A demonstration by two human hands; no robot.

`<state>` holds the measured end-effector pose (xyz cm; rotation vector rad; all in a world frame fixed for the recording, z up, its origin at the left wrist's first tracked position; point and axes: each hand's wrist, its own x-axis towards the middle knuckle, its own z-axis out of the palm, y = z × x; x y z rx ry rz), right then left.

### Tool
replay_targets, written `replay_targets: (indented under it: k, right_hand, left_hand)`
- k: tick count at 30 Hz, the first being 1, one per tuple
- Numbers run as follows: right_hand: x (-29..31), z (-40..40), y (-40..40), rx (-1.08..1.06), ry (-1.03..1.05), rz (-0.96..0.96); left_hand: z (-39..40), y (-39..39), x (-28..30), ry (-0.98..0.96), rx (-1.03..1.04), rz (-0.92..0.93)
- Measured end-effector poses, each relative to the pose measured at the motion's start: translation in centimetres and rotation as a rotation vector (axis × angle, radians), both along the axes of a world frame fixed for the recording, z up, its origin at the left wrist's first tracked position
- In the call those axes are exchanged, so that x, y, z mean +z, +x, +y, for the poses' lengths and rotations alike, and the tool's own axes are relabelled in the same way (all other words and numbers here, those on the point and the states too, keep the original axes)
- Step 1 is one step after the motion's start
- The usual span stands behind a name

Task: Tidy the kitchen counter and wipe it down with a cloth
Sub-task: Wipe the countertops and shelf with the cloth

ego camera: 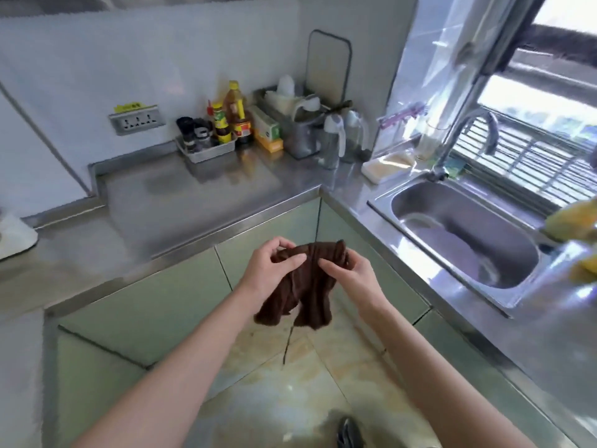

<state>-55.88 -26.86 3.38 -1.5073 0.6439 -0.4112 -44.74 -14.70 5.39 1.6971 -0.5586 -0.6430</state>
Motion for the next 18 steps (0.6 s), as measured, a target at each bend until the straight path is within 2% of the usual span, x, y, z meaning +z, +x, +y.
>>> replay_targets:
  k: [9,15,18]
  right_hand:
    - [-1.6,-14.8,-13.7,-0.227,0.037,-0.084]
    - [-4.5,-22.2,-21.9,-0.47,0.179,-0.046]
    - [-5.2,-25.0,-23.7,-0.577,0.181,0.005]
  left_hand:
    - [-16.7,-6.4,-0.8,0.138,-0.413,-0.04]
    - [-28.8,-13.5,-2.6,0.192,-0.566,-0.144]
    - [-33.0,-16.2,-3.8,0.22,-0.587,-0.142]
